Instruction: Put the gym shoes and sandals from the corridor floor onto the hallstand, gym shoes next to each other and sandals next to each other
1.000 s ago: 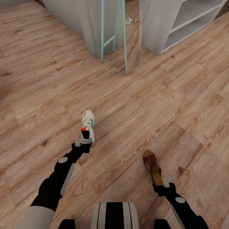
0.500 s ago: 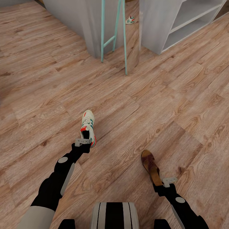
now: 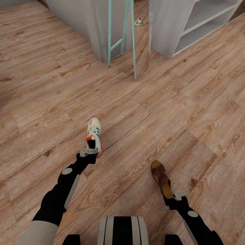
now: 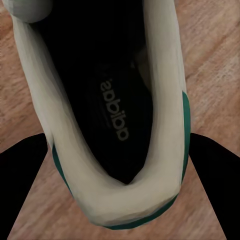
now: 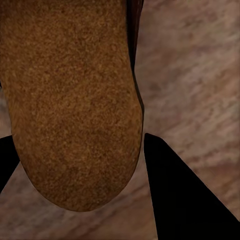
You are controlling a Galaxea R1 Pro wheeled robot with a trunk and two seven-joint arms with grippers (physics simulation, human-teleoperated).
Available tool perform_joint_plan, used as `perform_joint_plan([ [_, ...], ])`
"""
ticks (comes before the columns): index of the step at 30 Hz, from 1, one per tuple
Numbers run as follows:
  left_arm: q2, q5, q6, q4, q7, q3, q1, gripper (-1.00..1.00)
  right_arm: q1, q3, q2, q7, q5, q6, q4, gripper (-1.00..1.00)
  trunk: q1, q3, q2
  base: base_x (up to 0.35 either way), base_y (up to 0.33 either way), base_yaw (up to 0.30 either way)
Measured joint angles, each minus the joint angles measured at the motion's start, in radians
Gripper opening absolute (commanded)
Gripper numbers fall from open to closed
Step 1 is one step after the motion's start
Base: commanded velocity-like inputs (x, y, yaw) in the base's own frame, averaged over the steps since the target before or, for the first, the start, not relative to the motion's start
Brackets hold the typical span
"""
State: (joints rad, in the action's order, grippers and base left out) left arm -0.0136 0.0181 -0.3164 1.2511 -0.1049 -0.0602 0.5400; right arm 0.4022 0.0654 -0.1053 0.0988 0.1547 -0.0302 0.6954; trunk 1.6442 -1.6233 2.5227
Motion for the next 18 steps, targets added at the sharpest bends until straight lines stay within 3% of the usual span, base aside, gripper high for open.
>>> perform_joint_plan([
  [18,0.006,-0.003,-0.001,-0.005,0.001,0.006,-0.011,-1.00,0.000,-0.007,0.000,0.002,-0.001,0.017,0.000,-1.00,-0.007,0.062,-0.004,0.000,0.000,0.000],
])
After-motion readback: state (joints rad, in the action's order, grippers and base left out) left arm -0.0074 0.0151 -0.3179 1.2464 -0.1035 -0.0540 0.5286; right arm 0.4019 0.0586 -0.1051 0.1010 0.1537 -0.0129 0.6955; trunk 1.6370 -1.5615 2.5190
